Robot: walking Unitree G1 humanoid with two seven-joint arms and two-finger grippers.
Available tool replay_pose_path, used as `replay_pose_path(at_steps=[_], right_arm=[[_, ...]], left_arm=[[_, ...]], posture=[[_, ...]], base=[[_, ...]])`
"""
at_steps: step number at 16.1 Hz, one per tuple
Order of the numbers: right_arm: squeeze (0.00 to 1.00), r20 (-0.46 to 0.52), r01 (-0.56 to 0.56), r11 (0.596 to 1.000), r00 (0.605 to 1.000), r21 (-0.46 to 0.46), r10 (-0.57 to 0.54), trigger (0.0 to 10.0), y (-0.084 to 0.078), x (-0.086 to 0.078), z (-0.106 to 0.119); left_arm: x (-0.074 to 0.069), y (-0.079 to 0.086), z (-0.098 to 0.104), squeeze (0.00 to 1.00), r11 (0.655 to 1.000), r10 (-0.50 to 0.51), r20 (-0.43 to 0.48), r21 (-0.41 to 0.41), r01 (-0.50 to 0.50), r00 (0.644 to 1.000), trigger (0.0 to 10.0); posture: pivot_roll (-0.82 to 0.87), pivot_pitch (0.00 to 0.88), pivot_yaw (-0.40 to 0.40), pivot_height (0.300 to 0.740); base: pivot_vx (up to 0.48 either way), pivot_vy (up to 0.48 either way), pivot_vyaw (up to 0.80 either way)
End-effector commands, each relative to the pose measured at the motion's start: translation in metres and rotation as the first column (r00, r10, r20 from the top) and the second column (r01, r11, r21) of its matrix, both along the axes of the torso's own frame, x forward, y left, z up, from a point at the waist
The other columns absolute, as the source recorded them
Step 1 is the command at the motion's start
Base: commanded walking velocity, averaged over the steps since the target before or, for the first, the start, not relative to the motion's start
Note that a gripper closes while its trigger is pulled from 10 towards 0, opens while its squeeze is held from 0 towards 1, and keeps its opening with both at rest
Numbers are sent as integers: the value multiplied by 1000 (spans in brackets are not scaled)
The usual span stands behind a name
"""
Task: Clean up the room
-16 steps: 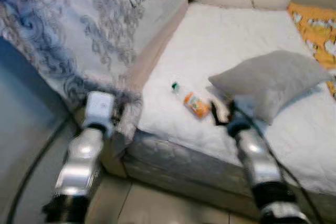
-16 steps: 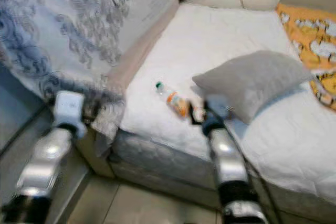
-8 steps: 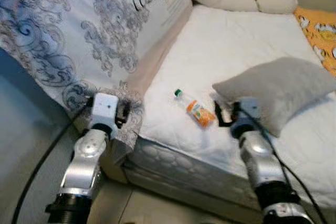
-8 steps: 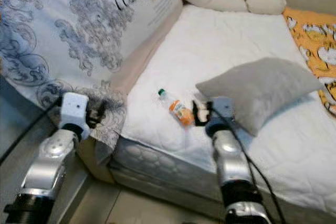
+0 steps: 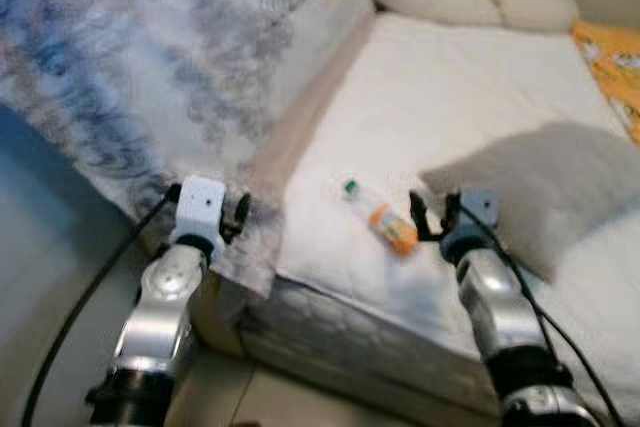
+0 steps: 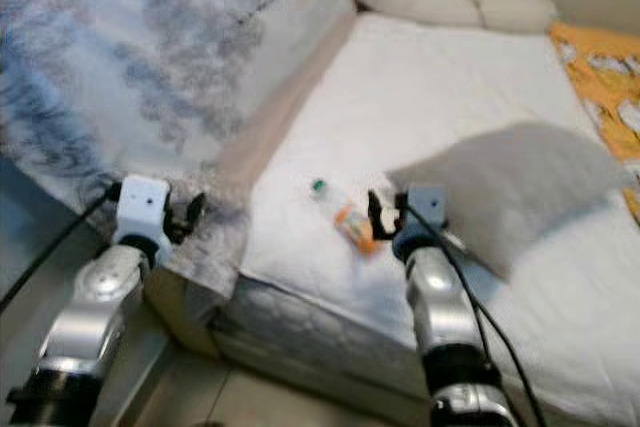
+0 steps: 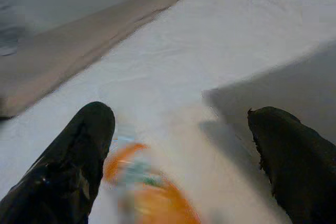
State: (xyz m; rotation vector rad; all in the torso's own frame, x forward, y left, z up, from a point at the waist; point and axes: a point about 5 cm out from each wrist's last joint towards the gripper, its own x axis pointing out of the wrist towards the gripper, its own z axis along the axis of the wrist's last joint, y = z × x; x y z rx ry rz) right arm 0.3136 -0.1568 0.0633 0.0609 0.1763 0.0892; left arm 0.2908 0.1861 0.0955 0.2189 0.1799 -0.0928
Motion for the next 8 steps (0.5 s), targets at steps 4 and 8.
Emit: replay_pose_path(at_steps=[4, 8], right_arm=[[0, -6, -5, 1000, 1000, 11, 5, 10000, 2, 2, 0], [0, -71, -26, 998, 997, -60, 21, 10000, -6, 18, 4]], left_arm=[[-4, 0, -3, 0, 998, -51, -35, 23, 52, 998, 10000], [-14, 0, -4, 0, 978, -195, -88, 51, 200, 977, 10000]], posture=[[-73, 0, -3, 740], [-56, 0, -9, 740]], base=[[66, 0, 200], [0, 0, 0]])
